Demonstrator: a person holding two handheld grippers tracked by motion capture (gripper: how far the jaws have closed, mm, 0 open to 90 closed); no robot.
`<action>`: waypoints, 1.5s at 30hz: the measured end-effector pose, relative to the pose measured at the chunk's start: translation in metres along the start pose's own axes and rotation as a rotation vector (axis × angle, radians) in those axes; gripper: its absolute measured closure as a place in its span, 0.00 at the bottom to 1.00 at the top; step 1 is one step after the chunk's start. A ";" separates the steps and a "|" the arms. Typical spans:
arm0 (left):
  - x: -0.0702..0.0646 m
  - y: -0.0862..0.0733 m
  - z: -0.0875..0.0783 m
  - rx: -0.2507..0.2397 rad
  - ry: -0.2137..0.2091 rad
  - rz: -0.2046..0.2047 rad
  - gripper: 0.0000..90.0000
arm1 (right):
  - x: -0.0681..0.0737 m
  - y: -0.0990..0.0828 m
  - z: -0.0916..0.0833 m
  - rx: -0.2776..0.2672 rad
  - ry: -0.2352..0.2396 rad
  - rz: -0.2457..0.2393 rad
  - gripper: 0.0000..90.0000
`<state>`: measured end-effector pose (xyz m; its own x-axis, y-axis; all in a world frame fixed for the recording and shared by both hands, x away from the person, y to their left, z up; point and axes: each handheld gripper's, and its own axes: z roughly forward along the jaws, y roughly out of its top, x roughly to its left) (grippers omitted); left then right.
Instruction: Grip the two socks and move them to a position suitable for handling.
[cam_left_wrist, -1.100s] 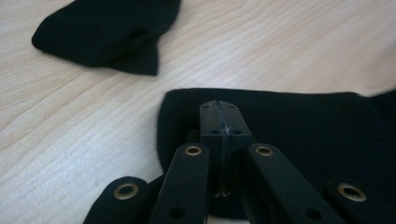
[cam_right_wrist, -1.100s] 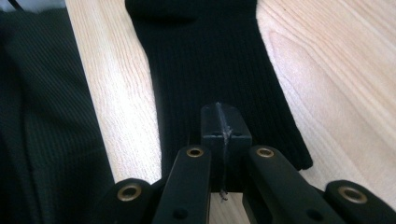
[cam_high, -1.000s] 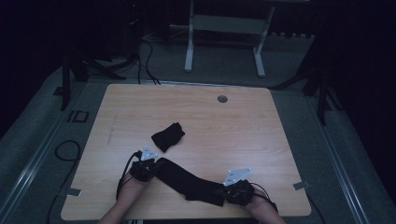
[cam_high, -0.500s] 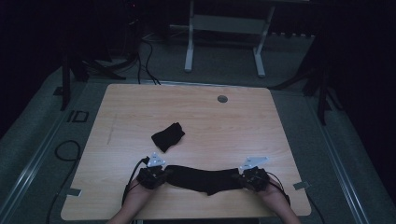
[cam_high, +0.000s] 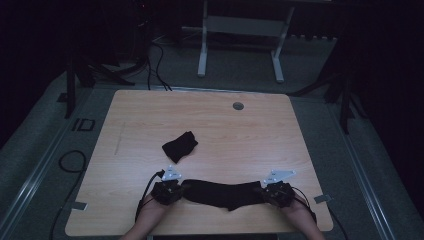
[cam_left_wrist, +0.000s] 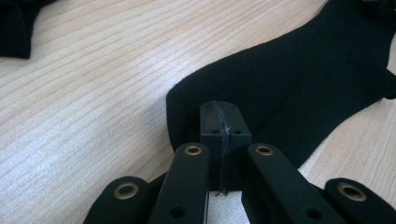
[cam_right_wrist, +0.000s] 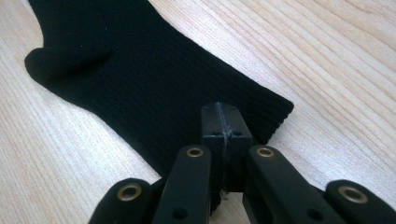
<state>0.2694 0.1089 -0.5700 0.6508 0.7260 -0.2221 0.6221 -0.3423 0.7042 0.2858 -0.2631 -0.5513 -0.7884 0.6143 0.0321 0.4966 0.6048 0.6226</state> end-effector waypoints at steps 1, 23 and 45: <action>0.000 0.000 0.000 0.001 -0.001 0.001 1.00 | 0.000 0.000 0.000 0.002 0.002 0.002 1.00; 0.028 -0.019 -0.057 -0.163 0.231 0.030 0.50 | -0.003 0.135 0.011 -0.125 0.082 -0.091 0.57; 0.048 -0.031 -0.057 -0.176 0.197 -0.090 0.44 | -0.006 0.247 0.174 0.028 0.009 0.056 0.44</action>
<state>0.2569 0.1884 -0.5640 0.4883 0.8567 -0.1661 0.5772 -0.1743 0.7978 0.4758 -0.0294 -0.5339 -0.7624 0.6429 0.0736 0.5497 0.5835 0.5978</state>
